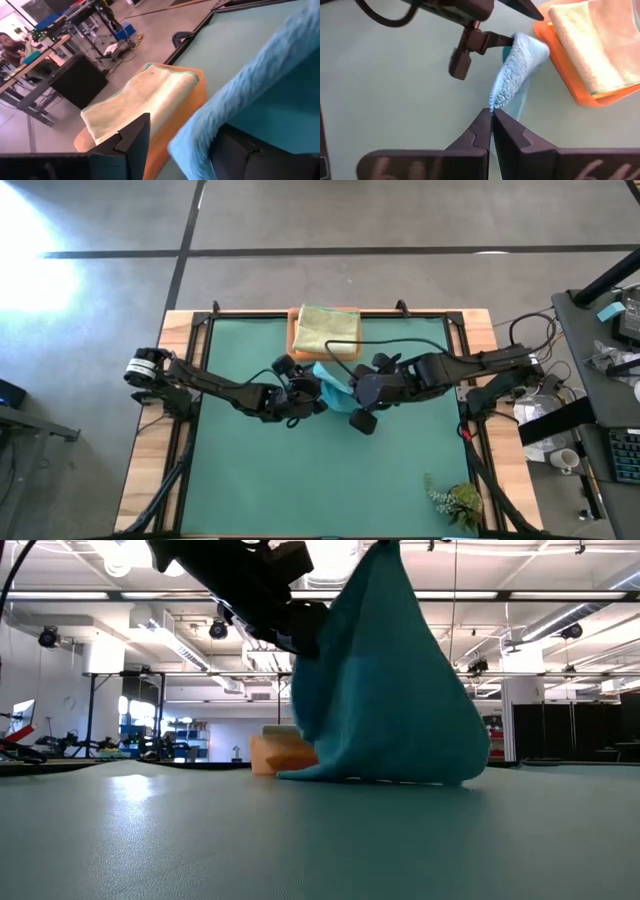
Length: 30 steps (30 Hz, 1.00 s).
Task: Fold microfiber towels
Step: Fold the blue towel
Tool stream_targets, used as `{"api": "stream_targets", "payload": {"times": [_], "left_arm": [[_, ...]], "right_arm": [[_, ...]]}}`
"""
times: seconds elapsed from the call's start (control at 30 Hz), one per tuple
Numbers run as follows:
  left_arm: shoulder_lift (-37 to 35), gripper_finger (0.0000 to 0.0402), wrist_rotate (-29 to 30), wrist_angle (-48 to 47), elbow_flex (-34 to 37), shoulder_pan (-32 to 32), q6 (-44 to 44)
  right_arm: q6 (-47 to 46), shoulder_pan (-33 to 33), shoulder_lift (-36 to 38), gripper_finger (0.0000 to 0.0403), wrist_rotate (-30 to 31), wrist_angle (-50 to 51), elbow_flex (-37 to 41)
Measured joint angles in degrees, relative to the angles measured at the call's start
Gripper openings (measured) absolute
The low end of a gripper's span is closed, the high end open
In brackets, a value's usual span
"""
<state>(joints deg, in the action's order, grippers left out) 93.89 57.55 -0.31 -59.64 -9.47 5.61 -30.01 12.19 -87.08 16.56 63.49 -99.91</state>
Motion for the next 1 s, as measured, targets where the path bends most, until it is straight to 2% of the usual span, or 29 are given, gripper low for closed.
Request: {"api": "stream_targets", "payload": {"times": [0.2,0.37,0.63,1.0], "left_arm": [[0.0,0.0164,2.4,-0.3,0.0,0.4,0.0],[0.0,0.0164,1.7,-1.2,0.0,1.3,-0.4],[0.0,0.0164,-16.1,-2.1,1.8,3.8,-0.1],[0.0,0.0164,-27.8,-1.7,2.2,6.5,0.0]], "right_arm": [[0.0,1.0,0.1,0.0008,0.0,0.8,-1.1],[0.0,2.5,0.1,0.0008,-0.3,0.8,-1.1],[0.0,3.8,0.1,0.0008,-0.3,0.8,-1.1],[0.2,3.8,0.1,0.0008,-0.2,0.8,-1.1]]}}
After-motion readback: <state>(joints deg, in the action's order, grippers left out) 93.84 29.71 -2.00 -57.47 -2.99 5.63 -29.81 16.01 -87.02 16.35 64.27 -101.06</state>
